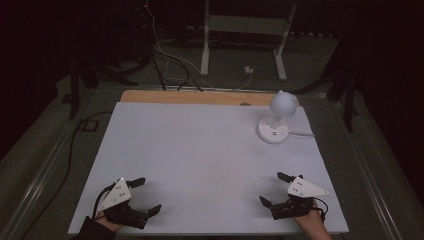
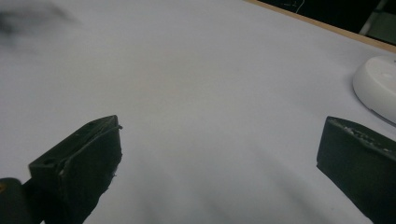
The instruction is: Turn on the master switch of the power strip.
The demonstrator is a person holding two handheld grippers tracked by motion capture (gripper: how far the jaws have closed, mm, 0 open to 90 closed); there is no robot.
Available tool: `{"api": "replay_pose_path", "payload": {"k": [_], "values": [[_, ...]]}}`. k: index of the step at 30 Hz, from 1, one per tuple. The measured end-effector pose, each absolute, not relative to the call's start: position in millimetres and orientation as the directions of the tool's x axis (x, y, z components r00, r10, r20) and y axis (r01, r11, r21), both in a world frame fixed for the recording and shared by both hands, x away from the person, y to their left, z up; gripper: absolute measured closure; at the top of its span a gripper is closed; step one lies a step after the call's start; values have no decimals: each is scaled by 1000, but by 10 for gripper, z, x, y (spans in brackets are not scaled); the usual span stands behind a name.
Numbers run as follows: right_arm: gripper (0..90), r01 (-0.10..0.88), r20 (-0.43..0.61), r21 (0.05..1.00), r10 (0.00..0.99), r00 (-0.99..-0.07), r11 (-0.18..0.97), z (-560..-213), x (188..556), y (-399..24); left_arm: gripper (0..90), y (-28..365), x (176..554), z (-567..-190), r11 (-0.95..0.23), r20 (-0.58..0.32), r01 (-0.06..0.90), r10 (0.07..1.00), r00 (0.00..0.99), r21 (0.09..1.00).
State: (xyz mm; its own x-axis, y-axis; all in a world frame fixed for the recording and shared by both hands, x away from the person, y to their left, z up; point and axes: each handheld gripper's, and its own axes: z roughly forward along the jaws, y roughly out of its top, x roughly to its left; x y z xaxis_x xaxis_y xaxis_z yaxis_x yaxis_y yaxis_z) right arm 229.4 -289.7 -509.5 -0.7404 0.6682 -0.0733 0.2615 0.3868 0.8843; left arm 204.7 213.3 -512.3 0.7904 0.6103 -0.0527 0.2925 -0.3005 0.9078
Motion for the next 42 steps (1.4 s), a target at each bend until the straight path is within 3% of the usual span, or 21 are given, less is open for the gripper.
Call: {"api": "replay_pose_path", "payload": {"k": [13,42], "values": [[0,252,-132,871,693,-708,423,-5108,2262,-2867,2,2134,2050,-5130,-307,-42,295,624,780,905],[0,290,-110,837,662,-742,464,-5084,2252,-2737,2,2114,2054,-5129,-305,-48,304,631,774,902]]}}
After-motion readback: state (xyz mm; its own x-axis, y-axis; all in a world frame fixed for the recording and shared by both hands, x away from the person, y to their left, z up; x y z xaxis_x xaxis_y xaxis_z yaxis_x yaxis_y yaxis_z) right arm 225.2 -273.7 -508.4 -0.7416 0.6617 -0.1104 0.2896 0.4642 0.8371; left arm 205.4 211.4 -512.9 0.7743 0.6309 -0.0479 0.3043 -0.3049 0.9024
